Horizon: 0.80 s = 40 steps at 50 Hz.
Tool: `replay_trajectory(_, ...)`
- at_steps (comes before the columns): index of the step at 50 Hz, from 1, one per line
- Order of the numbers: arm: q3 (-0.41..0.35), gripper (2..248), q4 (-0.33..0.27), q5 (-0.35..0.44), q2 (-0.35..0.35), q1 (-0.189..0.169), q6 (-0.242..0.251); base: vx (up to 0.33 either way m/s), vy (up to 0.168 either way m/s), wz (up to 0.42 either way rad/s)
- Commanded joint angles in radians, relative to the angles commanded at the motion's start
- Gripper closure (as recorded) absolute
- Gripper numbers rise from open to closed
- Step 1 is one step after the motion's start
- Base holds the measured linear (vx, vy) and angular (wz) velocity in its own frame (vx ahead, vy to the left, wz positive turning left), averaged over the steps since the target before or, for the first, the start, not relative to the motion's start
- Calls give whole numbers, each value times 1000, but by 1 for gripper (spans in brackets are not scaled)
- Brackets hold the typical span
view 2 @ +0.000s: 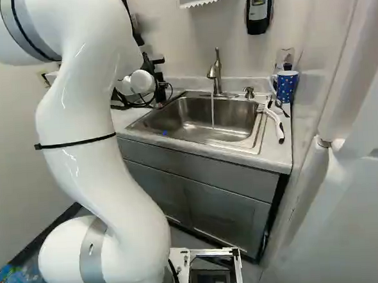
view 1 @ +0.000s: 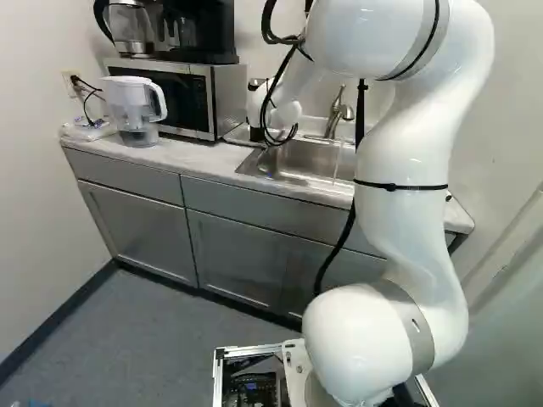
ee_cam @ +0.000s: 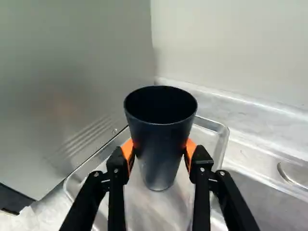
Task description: Rinse the cup and place it in the tray
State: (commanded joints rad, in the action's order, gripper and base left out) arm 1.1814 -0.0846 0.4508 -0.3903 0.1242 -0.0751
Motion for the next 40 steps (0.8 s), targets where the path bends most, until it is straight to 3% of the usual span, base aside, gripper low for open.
replay_trajectory(4,0,115,0,0,0,0,0,0,0,0)
replay_trajectory(5,0,81,0,0,0,0,0,0,0,0)
replay_trajectory(10,0,81,0,0,0,0,0,0,0,0)
replay_trajectory(11,0,47,0,0,0,0,0,0,0,0)
replay_trajectory(15,0,47,0,0,0,0,0,0,0,0)
replay_trajectory(16,0,10,0,0,0,0,0,0,0,0)
replay_trajectory(40,4,3,0,0,14,0,0,0,0,0)
